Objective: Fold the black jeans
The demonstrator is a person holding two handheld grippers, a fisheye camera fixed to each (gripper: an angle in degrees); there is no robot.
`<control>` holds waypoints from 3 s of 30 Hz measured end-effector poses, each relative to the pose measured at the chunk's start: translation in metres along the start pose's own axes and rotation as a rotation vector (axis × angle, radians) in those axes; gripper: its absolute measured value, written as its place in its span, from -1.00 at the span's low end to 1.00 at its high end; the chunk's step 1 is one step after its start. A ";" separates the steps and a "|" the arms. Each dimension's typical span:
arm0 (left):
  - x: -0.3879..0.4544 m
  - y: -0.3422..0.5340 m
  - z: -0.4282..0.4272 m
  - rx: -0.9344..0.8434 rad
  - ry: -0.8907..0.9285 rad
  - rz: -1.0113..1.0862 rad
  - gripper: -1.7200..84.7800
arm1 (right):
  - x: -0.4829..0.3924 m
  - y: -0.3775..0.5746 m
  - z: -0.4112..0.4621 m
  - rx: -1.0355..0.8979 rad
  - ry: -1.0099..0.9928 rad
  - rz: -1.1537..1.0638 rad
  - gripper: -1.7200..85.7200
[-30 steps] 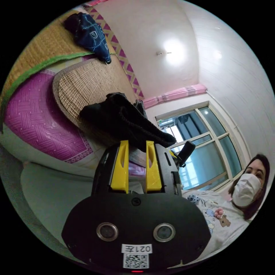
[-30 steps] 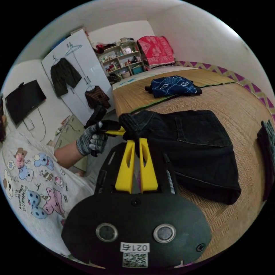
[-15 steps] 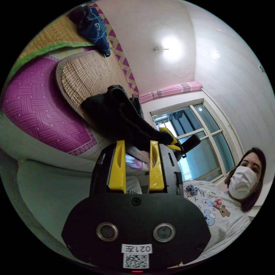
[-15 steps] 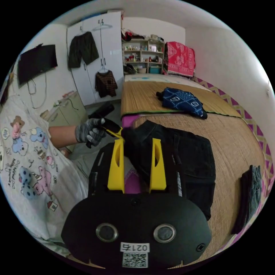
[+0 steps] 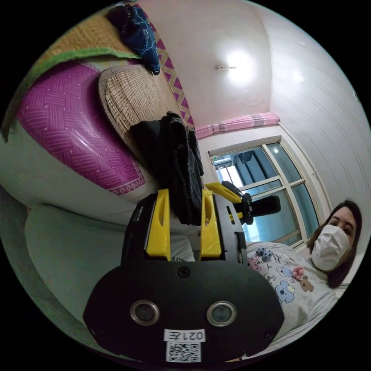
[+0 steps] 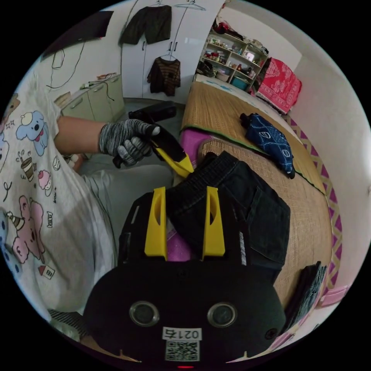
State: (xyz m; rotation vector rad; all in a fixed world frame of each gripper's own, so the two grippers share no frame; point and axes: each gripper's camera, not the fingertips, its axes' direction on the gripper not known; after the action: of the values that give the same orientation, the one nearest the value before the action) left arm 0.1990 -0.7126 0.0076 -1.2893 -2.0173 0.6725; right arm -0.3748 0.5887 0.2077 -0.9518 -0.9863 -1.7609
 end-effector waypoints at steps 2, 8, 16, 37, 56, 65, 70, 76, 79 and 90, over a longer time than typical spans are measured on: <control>-0.002 -0.001 0.003 0.000 -0.009 0.004 -0.70 | -0.003 0.004 -0.009 -0.014 -0.062 -0.004 -0.59; -0.004 -0.003 0.021 -0.009 -0.069 0.033 -0.70 | -0.001 0.022 -0.020 -0.051 0.038 0.090 -0.71; -0.011 -0.006 0.055 -0.006 -0.114 0.023 -0.71 | 0.102 0.094 -0.123 0.299 -0.118 0.533 -0.85; 0.079 -0.137 0.165 -0.239 -0.464 0.314 -0.97 | 0.362 0.438 -0.375 0.862 -0.325 1.311 -0.87; -0.011 -0.203 0.402 -0.547 -0.483 0.312 -0.95 | 0.293 0.732 -0.460 0.842 0.039 1.927 -0.89; 0.058 -0.155 0.409 -0.402 -0.659 0.631 -0.86 | 0.319 0.588 -0.489 0.162 0.662 1.628 -0.76; 0.100 -0.103 0.495 -0.548 -0.586 0.816 -0.83 | 0.386 0.549 -0.413 -0.028 0.465 1.547 -0.75; 0.109 -0.064 0.575 -0.625 -0.556 0.897 -0.81 | 0.378 0.545 -0.404 -0.005 0.522 1.554 -0.78; 0.119 -0.053 0.606 -0.626 -0.536 0.971 -0.76 | 0.377 0.509 -0.396 0.049 0.439 1.439 -0.77; 0.133 -0.072 0.607 -0.513 -0.531 0.966 -0.96 | 0.377 0.470 -0.322 -0.050 0.305 1.318 -0.78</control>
State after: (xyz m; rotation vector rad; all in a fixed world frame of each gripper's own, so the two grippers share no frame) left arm -0.3374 -0.6657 -0.3107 -2.6888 -1.9312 1.0307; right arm -0.1221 0.0385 0.5242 -0.9593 0.0060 -0.7400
